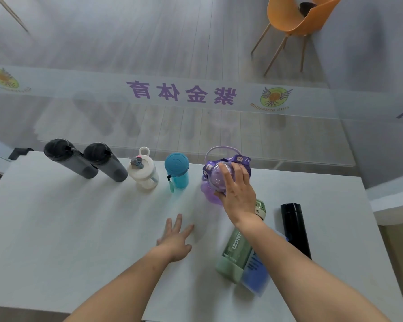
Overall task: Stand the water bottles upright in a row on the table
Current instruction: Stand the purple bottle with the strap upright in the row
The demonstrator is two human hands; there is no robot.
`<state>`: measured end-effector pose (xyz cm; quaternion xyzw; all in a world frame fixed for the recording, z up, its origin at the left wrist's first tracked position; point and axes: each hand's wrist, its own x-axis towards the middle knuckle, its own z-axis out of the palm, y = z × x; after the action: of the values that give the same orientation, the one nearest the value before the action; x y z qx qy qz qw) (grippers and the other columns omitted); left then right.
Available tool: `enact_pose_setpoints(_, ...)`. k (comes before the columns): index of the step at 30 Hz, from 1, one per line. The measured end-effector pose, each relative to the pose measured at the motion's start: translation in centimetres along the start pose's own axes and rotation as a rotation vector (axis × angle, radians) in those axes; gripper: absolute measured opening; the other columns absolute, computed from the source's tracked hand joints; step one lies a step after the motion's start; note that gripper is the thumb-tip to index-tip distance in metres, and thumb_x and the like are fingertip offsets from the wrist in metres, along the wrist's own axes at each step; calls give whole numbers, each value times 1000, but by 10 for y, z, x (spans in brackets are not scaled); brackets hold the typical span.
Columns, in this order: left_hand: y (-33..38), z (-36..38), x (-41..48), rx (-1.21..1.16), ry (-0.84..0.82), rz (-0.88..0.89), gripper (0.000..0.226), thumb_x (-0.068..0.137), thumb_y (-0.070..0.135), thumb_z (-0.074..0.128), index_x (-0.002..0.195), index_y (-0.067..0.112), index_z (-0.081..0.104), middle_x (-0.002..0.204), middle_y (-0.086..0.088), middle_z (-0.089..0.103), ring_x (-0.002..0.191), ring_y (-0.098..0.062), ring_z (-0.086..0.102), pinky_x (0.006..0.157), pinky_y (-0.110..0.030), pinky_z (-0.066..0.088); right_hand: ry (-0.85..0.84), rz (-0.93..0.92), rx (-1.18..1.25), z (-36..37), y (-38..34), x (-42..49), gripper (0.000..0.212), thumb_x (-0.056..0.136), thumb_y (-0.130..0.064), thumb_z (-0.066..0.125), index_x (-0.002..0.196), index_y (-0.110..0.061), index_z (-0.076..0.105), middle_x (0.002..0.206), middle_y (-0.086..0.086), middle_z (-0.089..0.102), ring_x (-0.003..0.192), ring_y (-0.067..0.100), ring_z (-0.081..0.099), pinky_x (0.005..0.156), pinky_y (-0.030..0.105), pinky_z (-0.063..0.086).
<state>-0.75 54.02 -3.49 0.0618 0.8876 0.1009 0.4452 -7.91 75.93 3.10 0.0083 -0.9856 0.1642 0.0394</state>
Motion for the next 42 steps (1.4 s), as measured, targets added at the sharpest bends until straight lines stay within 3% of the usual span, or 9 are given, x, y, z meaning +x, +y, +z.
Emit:
enact_pose_setpoints(6, -2, 1, 0, -7, -5, 10, 74, 96, 36, 46, 154, 48, 2, 160, 8, -34, 148, -29, -29, 109, -69, 26, 20, -10, -4, -1, 3, 6, 96, 71, -32, 91, 151, -26, 38, 148, 12, 40, 137, 32, 34, 76, 41, 62)
enact_pose_setpoints(20, -1, 2, 0, -1, 15, 0, 72, 97, 36, 45, 154, 48, 3, 161, 9, -32, 149, -28, -27, 111, -67, 26, 10, -2, 16, -1, 4, 10, 95, 72, -30, 90, 150, -28, 36, 148, 10, 36, 138, 31, 34, 75, 39, 60)
enact_pose_setpoints(24, -4, 3, 4, 15, 27, 2, 70, 97, 38, 44, 155, 45, 6, 163, 6, -28, 150, -30, -23, 116, -60, 26, 13, 7, 31, 0, 4, 11, 97, 71, -28, 91, 148, -31, 33, 147, 10, 36, 137, 31, 34, 72, 40, 62)
enact_pose_setpoints(31, -2, -1, -3, -58, 34, 25, 66, 99, 32, 44, 157, 35, 14, 166, -2, -18, 152, -33, -16, 124, -47, 9, -34, 8, 7, -6, 5, 11, 93, 78, -33, 85, 153, -31, 31, 153, 9, 31, 142, 31, 30, 75, 46, 63)
enact_pose_setpoints(35, -4, -4, -4, -87, 41, 49, 64, 100, 32, 43, 158, 30, 17, 167, -7, -8, 153, -34, -7, 124, -43, 8, 56, 6, 61, -22, 10, -8, 83, 84, -38, 80, 155, -28, 37, 155, 9, 35, 143, 31, 34, 82, 37, 56)
enact_pose_setpoints(39, -4, -4, -9, -116, 33, 88, 63, 100, 32, 44, 158, 26, 19, 167, -12, 2, 153, -30, 5, 124, -40, 11, 62, 187, 139, -33, 25, -53, 55, 89, -29, 73, 140, -20, 54, 139, 6, 52, 130, 28, 48, 92, 42, 55)
enact_pose_setpoints(42, -2, 1, -14, -115, 10, 119, 63, 100, 32, 44, 158, 24, 20, 166, -14, 8, 153, -28, 9, 124, -38, 14, -76, 406, 194, -38, 35, -85, 50, 94, -34, 66, 140, -21, 50, 132, 5, 54, 124, 27, 49, 95, 40, 50)
